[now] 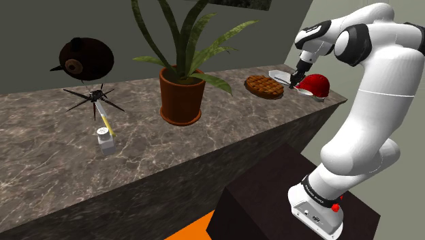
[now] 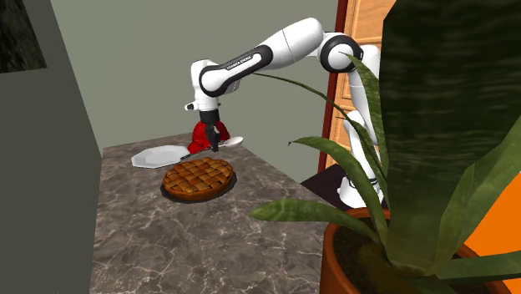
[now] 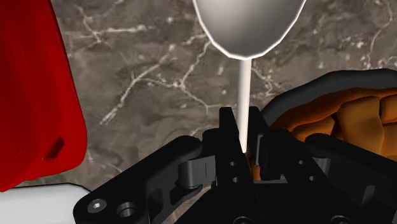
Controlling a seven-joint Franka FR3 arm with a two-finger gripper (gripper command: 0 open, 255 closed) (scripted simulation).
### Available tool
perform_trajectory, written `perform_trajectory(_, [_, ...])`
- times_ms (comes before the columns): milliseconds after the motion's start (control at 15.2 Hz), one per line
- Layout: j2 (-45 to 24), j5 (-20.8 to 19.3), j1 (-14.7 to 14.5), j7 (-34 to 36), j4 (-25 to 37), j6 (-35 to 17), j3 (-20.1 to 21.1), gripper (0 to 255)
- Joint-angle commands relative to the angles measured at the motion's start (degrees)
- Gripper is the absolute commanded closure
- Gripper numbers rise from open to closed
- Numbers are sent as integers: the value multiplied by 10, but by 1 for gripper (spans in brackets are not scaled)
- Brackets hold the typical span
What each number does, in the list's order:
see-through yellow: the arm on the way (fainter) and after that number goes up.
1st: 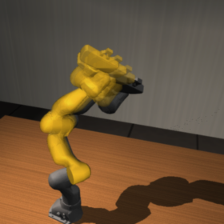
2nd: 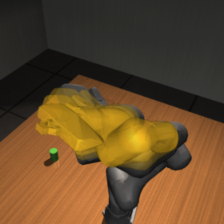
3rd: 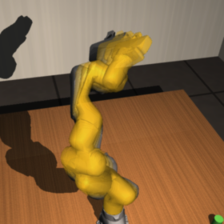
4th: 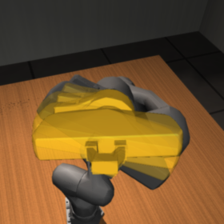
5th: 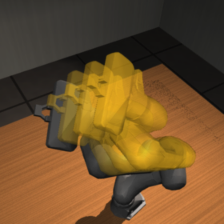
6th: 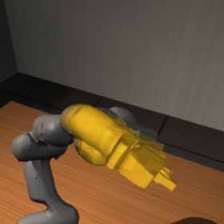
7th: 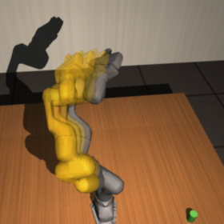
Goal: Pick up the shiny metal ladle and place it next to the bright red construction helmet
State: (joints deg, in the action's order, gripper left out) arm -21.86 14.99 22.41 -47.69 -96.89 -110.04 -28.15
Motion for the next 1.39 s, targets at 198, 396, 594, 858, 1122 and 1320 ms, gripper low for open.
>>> perform_trajectory(198, [-15,10,2,-8,-18,-32,4,255])
perform_trajectory(396, [-23,15,3,-12,-26,-47,6,255])
perform_trajectory(594, [-23,15,3,-12,-26,-47,6,255])
perform_trajectory(858, [-24,15,3,-12,-26,-47,6,255])
perform_trajectory(1122, [-23,15,3,-11,-25,-46,6,0])
perform_trajectory(1320, [-18,11,3,-9,-15,-30,4,0])
